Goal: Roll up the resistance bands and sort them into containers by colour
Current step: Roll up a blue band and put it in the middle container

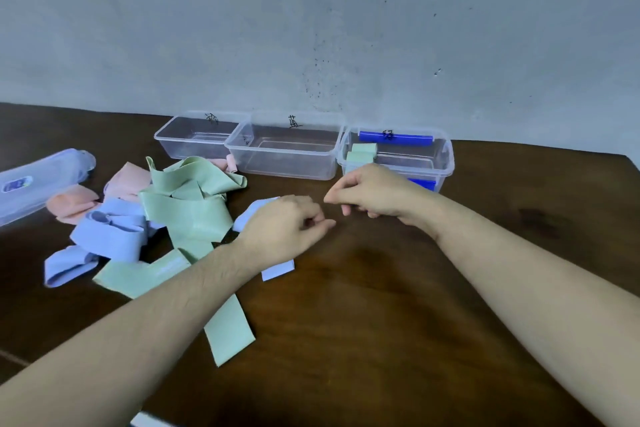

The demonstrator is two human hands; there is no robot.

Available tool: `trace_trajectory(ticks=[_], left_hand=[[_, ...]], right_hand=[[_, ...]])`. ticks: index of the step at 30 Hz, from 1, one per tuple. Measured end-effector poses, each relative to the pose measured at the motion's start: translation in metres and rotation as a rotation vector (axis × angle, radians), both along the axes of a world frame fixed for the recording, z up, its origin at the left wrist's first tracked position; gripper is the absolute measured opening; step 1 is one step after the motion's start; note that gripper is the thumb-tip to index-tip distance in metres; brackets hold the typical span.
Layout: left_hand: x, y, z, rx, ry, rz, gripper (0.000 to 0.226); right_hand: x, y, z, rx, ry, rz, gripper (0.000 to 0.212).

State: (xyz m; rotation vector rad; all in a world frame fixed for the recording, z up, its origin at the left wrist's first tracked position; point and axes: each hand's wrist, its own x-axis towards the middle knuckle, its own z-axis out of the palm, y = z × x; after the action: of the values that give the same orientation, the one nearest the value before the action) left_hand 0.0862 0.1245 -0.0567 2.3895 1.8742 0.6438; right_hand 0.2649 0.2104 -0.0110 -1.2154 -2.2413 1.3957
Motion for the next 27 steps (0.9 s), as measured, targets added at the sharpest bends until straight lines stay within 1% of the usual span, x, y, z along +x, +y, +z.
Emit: trace_trajectory(ticks=[2,4,6,8,10,11,13,16,18,20,22,24,25,26,27], left_hand=[[-0.003,-0.016,-0.004,-0.009,-0.012,0.058,0.025],[-0.007,-0.032,-0.006,-0.045,-0.026,0.120,0.016],[-0.012,-0.047,-0.007,-0.083,-0.033,0.181,0.007],[-0.020,-0.060,-0.010,-0.109,-0.037,0.235,0.005],[-0.028,-0.071,-0.012,-0.118,-0.056,0.274,0.005],[-0.033,-0.075,-0.013,-0.114,-0.065,0.287,0.005],[-0.043,-0.079,-0.013,-0.096,-0.067,0.309,0.004],[-0.062,-0.078,-0.014,-0.060,-0.098,0.329,0.008],[-0.074,-0.074,-0.013,-0.062,-0.151,0.344,0.010],[-0.085,-0.069,-0.013,-0.082,-0.174,0.348,0.015],[-0.091,-0.064,-0.012,-0.104,-0.187,0.324,0.018],[-0.099,-0.062,-0.013,-0.123,-0.182,0.279,0.019],[-0.103,-0.060,-0.013,-0.123,-0.181,0.252,0.018],[-0.107,-0.058,-0.015,-0.125,-0.185,0.227,0.018],[-0.110,-0.056,-0.015,-0.124,-0.196,0.207,0.017]], right_hand=[[-0.006,-0.008,-0.006,-0.002,0.000,0.035,0.021],[-0.015,-0.016,-0.011,0.024,-0.045,0.072,0.034],[-0.025,-0.024,-0.017,0.056,-0.072,0.104,0.039],[-0.035,-0.030,-0.025,0.087,-0.075,0.144,0.030],[-0.044,-0.035,-0.033,0.110,-0.073,0.181,0.009],[-0.049,-0.036,-0.036,0.122,-0.076,0.196,0.005],[-0.057,-0.038,-0.040,0.152,-0.088,0.212,0.011],[-0.075,-0.039,-0.043,0.193,-0.103,0.131,0.009],[-0.087,-0.037,-0.045,0.214,-0.131,0.033,0.018],[-0.102,-0.032,-0.047,0.247,-0.168,-0.058,0.034],[-0.115,-0.024,-0.049,0.252,-0.220,-0.147,0.058],[-0.129,-0.017,-0.054,0.183,-0.265,-0.232,0.079],[-0.135,-0.014,-0.057,0.161,-0.295,-0.258,0.083],[-0.140,-0.012,-0.060,0.153,-0.325,-0.271,0.080],[-0.143,-0.012,-0.062,0.161,-0.344,-0.274,0.070]])
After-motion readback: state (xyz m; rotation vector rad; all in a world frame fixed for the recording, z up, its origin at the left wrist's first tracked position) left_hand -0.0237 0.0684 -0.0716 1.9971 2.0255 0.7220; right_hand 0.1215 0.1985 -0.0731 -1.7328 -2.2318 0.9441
